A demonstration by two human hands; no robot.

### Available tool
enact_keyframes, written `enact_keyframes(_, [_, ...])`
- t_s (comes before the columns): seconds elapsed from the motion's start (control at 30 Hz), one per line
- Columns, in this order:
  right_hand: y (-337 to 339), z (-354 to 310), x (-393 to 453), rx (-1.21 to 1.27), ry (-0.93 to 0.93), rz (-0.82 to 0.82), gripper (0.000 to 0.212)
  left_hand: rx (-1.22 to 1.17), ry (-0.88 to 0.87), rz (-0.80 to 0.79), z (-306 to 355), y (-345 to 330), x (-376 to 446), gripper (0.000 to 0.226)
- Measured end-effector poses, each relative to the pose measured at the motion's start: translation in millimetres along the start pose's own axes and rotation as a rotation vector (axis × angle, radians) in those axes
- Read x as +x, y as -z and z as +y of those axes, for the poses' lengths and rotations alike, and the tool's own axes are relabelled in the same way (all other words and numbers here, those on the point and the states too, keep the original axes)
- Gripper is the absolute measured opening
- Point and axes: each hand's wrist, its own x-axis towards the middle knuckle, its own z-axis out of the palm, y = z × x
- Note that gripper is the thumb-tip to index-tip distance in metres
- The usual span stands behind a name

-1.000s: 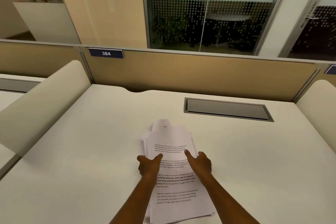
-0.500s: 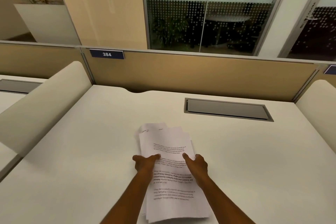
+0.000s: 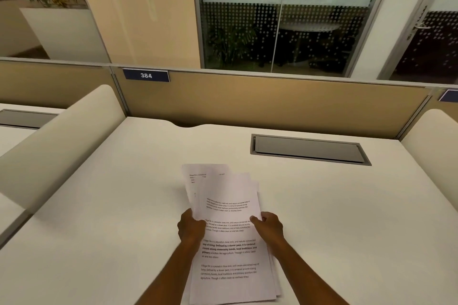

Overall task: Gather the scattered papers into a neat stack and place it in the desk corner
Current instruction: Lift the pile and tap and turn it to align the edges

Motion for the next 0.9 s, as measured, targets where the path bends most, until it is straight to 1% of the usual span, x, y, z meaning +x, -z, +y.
enact_keyframes(0.07, [4.0, 3.2, 2.6, 0.012, 0.035, -0.005, 0.016, -0.002, -0.103, -0.005, 1.8, 0.9, -3.2, 0.037])
enact_keyframes(0.1, [5.4, 3.9, 2.7, 0.021, 0.041, 0.000, 0.017, -0.022, -0.161, -0.014, 3.8, 2.0, -5.0, 0.036])
enact_keyframes(0.13, [6.9, 4.6, 3.6, 0.037, 0.044, 0.007, 0.024, -0.058, -0.212, -0.032, 6.2, 4.0, -7.2, 0.033])
enact_keyframes(0.17, [9.3, 5.0, 4.8, 0.061, 0.038, 0.009, 0.038, -0.112, -0.251, -0.058, 9.1, 6.4, -8.6, 0.028])
enact_keyframes(0.2, [12.3, 5.6, 6.2, 0.102, 0.028, 0.007, 0.055, -0.166, -0.279, -0.090, 12.7, 9.7, -9.7, 0.022])
enact_keyframes(0.23, [16.3, 5.8, 7.0, 0.161, 0.023, -0.001, 0.072, -0.212, -0.301, -0.122, 16.8, 12.8, -10.2, 0.018])
enact_keyframes(0.27, [21.2, 5.9, 8.3, 0.222, 0.030, -0.012, 0.084, -0.248, -0.317, -0.154, 21.4, 15.3, -10.2, 0.018])
enact_keyframes(0.3, [27.2, 6.2, 10.7, 0.284, 0.049, -0.029, 0.091, -0.274, -0.331, -0.186, 26.3, 16.8, -10.1, 0.020])
enact_keyframes(0.33, [34.2, 5.8, 13.8, 0.341, 0.071, -0.047, 0.093, -0.291, -0.342, -0.218, 31.7, 17.1, -10.2, 0.022])
enact_keyframes(0.37, [42.2, 4.9, 16.6, 0.389, 0.103, -0.070, 0.089, -0.305, -0.351, -0.246, 37.6, 16.4, -10.8, 0.024])
enact_keyframes(0.4, [50.5, 2.8, 18.4, 0.424, 0.137, -0.090, 0.081, -0.318, -0.359, -0.272, 43.2, 14.8, -12.0, 0.026])
enact_keyframes(0.47, [68.3, -4.2, 20.6, 0.466, 0.213, -0.103, 0.056, -0.351, -0.378, -0.316, 54.2, 8.6, -14.2, 0.027])
enact_keyframes(0.53, [85.4, -12.3, 20.4, 0.487, 0.290, -0.065, 0.036, -0.399, -0.388, -0.347, 65.6, 1.3, -17.5, 0.030])
enact_keyframes(0.57, [93.9, -16.2, 19.9, 0.490, 0.322, -0.035, 0.031, -0.416, -0.401, -0.359, 72.1, -2.6, -19.9, 0.033])
enact_keyframes(0.63, [109.9, -24.3, 17.3, 0.486, 0.369, 0.029, 0.027, -0.427, -0.451, -0.375, 86.1, -12.2, -25.4, 0.039])
enact_keyframes(0.7, [122.4, -30.7, 14.3, 0.483, 0.408, 0.089, 0.023, -0.433, -0.489, -0.386, 100.4, -22.9, -32.2, 0.040])
enact_keyframes(0.8, [137.3, -34.7, 9.8, 0.499, 0.459, 0.156, 0.020, -0.433, -0.512, -0.380, 118.1, -41.5, -40.3, 0.036])
enact_keyframes(0.9, [145.7, -31.2, 5.8, 0.552, 0.471, 0.209, 0.024, -0.422, -0.516, -0.337, 127.0, -57.7, -46.1, 0.028])
